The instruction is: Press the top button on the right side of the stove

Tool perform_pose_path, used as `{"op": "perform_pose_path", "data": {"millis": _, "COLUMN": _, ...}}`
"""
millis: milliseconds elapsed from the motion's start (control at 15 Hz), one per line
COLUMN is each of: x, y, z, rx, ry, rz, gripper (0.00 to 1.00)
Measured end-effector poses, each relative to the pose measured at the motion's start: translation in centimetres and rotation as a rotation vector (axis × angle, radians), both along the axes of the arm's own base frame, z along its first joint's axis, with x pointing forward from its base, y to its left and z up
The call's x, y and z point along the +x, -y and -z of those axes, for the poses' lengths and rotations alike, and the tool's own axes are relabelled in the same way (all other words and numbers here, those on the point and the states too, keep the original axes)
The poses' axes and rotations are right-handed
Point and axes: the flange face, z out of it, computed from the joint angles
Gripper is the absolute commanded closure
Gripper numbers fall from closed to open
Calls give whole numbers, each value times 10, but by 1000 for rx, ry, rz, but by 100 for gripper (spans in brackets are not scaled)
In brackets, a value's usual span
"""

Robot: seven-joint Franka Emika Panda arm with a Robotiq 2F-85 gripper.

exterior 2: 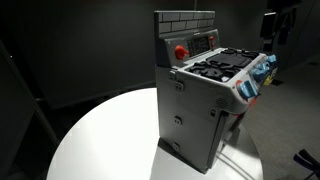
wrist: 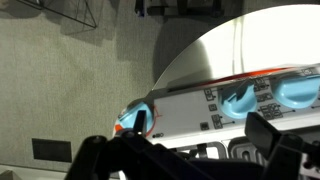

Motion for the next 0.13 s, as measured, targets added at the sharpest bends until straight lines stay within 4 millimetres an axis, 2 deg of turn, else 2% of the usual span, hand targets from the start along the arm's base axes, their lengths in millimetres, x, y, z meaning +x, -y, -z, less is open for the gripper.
{"op": "perform_pose_path", "data": {"millis": 133, "x": 0, "y": -1, "z": 1, "rx": 0, "ry": -3, "rz": -1, "gripper": 0}}
